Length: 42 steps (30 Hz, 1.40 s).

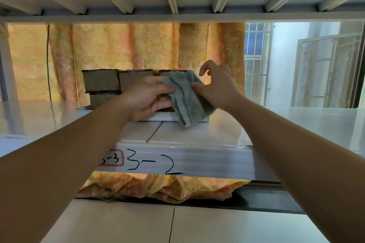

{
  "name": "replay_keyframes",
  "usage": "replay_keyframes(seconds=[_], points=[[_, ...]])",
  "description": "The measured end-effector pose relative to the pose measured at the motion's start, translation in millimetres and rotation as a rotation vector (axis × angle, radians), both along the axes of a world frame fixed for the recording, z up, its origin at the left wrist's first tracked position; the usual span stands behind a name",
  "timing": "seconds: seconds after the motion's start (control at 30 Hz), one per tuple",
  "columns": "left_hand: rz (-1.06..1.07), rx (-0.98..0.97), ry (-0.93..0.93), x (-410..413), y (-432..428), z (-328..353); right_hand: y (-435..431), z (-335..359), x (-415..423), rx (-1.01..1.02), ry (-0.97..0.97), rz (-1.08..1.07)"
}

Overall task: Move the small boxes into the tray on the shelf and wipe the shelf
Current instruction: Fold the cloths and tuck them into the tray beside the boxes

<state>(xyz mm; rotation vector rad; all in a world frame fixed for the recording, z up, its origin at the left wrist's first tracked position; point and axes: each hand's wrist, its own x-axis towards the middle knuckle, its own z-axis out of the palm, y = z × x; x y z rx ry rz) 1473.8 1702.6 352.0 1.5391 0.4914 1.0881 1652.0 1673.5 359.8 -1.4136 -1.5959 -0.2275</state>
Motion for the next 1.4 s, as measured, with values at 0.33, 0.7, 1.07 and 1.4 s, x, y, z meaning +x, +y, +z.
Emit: replay_keyframes(seconds=[0.33, 0.7, 1.07, 1.4], points=[[0.019, -0.019, 0.027, 1, 0, -2, -9, 1, -14, 0.01, -0.14, 0.217], [0.036, 0.002, 0.045, 2, -2, -2, -13, 1, -24, 0.057, -0.134, 0.28], [0.045, 0.047, 0.049, -1, 1, -2, -14, 7, -15, -0.052, 0.239, 0.428], [-0.077, -0.029, -0.182, -6, 0, 5, -12, 5, 2, -0.641, 0.542, 0.41]])
